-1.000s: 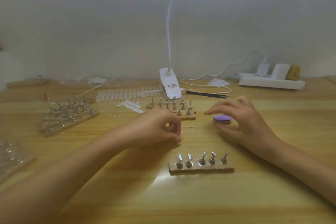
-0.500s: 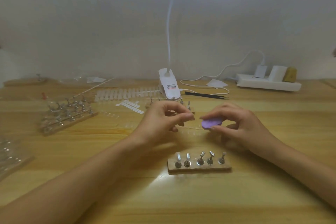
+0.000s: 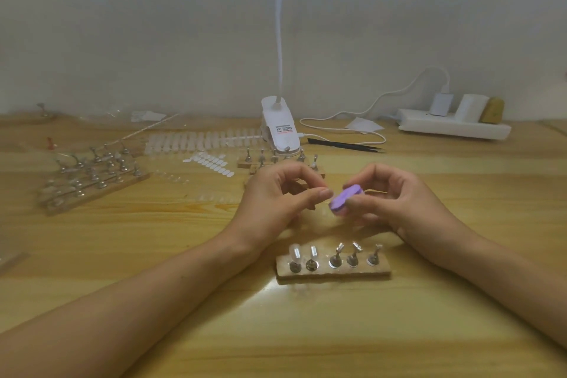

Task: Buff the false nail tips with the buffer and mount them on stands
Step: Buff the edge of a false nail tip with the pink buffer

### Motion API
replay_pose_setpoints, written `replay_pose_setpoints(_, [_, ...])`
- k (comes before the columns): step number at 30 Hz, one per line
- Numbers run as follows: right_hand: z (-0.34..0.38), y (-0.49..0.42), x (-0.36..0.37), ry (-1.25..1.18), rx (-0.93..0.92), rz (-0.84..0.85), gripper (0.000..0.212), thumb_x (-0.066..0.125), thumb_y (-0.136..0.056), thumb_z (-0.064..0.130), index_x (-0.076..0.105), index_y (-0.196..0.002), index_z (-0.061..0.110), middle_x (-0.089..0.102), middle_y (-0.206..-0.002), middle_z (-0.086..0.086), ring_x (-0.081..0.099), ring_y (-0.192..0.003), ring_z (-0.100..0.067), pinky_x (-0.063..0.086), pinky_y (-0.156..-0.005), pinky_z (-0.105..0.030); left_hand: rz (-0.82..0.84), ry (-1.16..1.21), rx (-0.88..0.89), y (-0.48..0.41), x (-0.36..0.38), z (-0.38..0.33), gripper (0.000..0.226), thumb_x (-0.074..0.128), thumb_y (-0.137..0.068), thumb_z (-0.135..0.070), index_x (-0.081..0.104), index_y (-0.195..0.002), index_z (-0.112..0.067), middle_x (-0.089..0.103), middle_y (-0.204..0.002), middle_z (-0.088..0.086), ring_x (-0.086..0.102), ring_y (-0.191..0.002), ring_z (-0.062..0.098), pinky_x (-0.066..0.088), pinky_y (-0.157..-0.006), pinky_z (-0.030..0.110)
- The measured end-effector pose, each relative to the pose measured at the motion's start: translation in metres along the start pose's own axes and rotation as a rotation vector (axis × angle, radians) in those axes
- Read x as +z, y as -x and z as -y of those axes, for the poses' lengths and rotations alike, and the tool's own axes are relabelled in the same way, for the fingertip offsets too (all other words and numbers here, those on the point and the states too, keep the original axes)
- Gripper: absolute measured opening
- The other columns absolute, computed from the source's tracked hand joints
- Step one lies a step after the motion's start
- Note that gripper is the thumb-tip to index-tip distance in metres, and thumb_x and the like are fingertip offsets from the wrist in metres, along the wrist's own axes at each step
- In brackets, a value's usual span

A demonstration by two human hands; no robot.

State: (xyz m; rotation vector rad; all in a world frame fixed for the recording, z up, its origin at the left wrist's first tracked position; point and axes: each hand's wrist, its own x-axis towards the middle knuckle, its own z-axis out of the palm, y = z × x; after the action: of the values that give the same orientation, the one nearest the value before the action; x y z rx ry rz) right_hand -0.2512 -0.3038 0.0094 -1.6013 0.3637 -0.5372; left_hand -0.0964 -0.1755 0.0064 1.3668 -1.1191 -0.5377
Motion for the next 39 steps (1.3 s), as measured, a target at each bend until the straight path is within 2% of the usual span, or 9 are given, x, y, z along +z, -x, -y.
replay_pose_setpoints(5, [0.0009,-0.0003,0.0010,-0.032,-0.013,-0.046,0.042,0.082,-0.064,0.025,0.062,-0.094,0.003,0.076,-0.094,-0.017,0.075,-0.082,-0.029,0.061,-0.065,-0.030,0.009,-0.012,0.009,-0.0001,-0.0001,0.0015,0.010,0.078,-0.080,-0.009,0.069,-0.075,-0.011,0.065,-0.066,-0.011,0.056,-0.055,0.003,0.042,-0.048,0.016])
replay_pose_setpoints(10, [0.0025,0.0013,0.0037,-0.002,0.011,0.030,0.034,0.080,-0.070,0.025,0.064,-0.092,0.005,0.076,-0.091,-0.018,0.075,-0.080,-0.028,0.060,-0.065,-0.029,0.006,-0.060,0.057,0.0008,0.0009,0.0034,0.012,0.077,-0.081,-0.010,0.068,-0.073,-0.012,0.065,-0.074,-0.009,0.060,-0.061,0.007,0.043,-0.046,0.022])
replay_pose_setpoints(12, [0.0030,0.0004,0.0021,-0.042,0.013,-0.050,0.038,0.079,-0.068,0.027,0.064,-0.094,0.004,0.076,-0.089,-0.017,0.074,-0.077,-0.025,0.059,-0.065,-0.028,-0.001,-0.048,0.042,0.0005,0.0004,0.0041,0.012,0.077,-0.082,-0.011,0.068,-0.074,-0.011,0.064,-0.068,-0.012,0.058,-0.057,0.005,0.044,-0.047,0.021])
replay_pose_setpoints(16, [0.0027,0.0018,0.0047,0.023,0.022,0.044,0.028,0.077,-0.073,0.020,0.063,-0.092,0.005,0.076,-0.092,-0.018,0.075,-0.082,-0.029,0.061,-0.069,-0.033,0.017,-0.052,0.042,0.0011,-0.0002,0.0043,0.012,0.076,-0.083,-0.011,0.068,-0.075,-0.010,0.064,-0.066,-0.012,0.055,-0.051,0.001,0.044,-0.047,0.020])
replay_pose_setpoints(19, [0.0029,-0.0006,0.0018,-0.058,0.020,-0.075,0.030,0.075,-0.072,0.020,0.062,-0.095,0.003,0.076,-0.089,-0.015,0.074,-0.077,-0.022,0.060,-0.067,-0.027,0.009,-0.054,0.032,0.0013,-0.0003,0.0050,0.012,0.076,-0.083,-0.013,0.068,-0.076,-0.009,0.064,-0.070,-0.010,0.058,-0.058,0.006,0.047,-0.049,0.025])
replay_pose_setpoints(28, [0.0049,0.0006,0.0021,0.008,0.031,0.068,0.026,0.077,-0.074,0.021,0.063,-0.090,0.007,0.075,-0.092,-0.017,0.075,-0.082,-0.024,0.059,-0.070,-0.028,0.011,-0.091,0.072,0.0012,-0.0006,0.0069,0.010,0.075,-0.085,-0.013,0.068,-0.078,-0.012,0.064,-0.078,-0.010,0.061,-0.064,0.009,0.045,-0.048,0.023])
replay_pose_setpoints(32, [0.0040,-0.0012,0.0012,-0.071,0.022,-0.049,0.028,0.074,-0.074,0.018,0.062,-0.094,0.003,0.076,-0.087,-0.015,0.074,-0.076,-0.021,0.059,-0.066,-0.026,0.009,-0.064,0.060,0.0017,-0.0006,0.0065,0.011,0.075,-0.085,-0.014,0.068,-0.078,-0.011,0.064,-0.077,-0.009,0.059,-0.061,0.007,0.045,-0.047,0.026])
replay_pose_setpoints(35, [0.0056,0.0014,0.0041,0.022,0.046,0.087,0.024,0.076,-0.076,0.017,0.063,-0.093,0.005,0.075,-0.090,-0.018,0.075,-0.079,-0.026,0.060,-0.067,-0.031,0.016,-0.071,0.073,0.0021,0.0000,0.0044,0.010,0.075,-0.085,-0.013,0.069,-0.077,-0.011,0.065,-0.077,-0.006,0.058,-0.059,0.005,0.045,-0.047,0.026])
replay_pose_setpoints(39, [0.0048,-0.0009,0.0010,-0.070,0.041,-0.064,0.027,0.073,-0.073,0.017,0.061,-0.094,0.004,0.076,-0.089,-0.015,0.072,-0.078,-0.026,0.061,-0.067,-0.029,0.005,-0.057,0.063,0.0025,0.0004,0.0030,0.010,0.077,-0.083,-0.012,0.070,-0.076,-0.008,0.065,-0.075,-0.007,0.057,-0.055,0.002,0.044,-0.046,0.021])
